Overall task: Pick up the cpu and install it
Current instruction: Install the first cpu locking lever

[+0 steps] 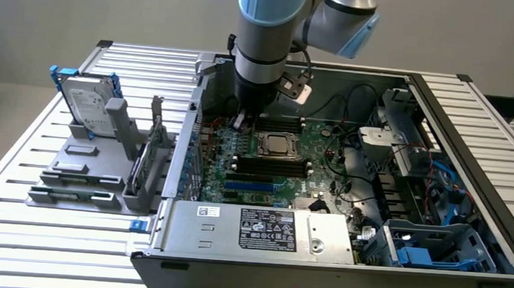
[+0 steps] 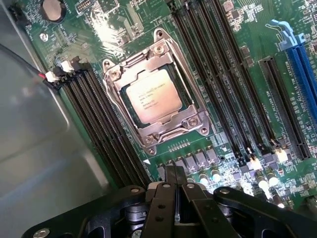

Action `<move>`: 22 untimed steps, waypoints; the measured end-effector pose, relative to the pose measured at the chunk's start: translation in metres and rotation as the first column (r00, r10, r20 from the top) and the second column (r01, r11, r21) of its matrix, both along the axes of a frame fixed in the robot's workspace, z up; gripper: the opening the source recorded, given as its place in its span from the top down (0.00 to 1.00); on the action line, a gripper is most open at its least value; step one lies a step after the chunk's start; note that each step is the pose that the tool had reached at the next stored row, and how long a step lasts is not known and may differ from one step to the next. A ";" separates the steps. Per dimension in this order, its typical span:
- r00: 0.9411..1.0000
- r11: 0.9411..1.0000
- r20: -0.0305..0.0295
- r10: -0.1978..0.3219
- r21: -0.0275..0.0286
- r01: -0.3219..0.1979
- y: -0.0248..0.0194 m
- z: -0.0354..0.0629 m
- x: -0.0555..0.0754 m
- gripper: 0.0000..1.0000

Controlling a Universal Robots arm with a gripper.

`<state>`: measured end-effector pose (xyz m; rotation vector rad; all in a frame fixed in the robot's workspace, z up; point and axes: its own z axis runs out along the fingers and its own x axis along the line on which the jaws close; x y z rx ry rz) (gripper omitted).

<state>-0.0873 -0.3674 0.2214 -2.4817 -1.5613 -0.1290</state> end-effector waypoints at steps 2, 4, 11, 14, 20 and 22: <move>1.000 1.000 0.005 0.015 -0.009 -0.015 0.0011 -0.0002 0.000 0.89; 0.999 0.999 0.011 0.031 -0.018 -0.030 0.0020 -0.0005 0.000 0.89; 0.996 0.995 0.026 0.086 -0.051 -0.084 0.0059 -0.0012 0.000 0.89; 0.994 0.992 0.027 0.110 -0.063 -0.108 0.0081 -0.0013 0.000 0.89; 0.987 0.984 0.025 0.160 -0.087 -0.157 0.0131 -0.0012 0.000 0.89; 0.984 0.980 0.024 0.176 -0.095 -0.173 0.0148 -0.0012 0.000 0.89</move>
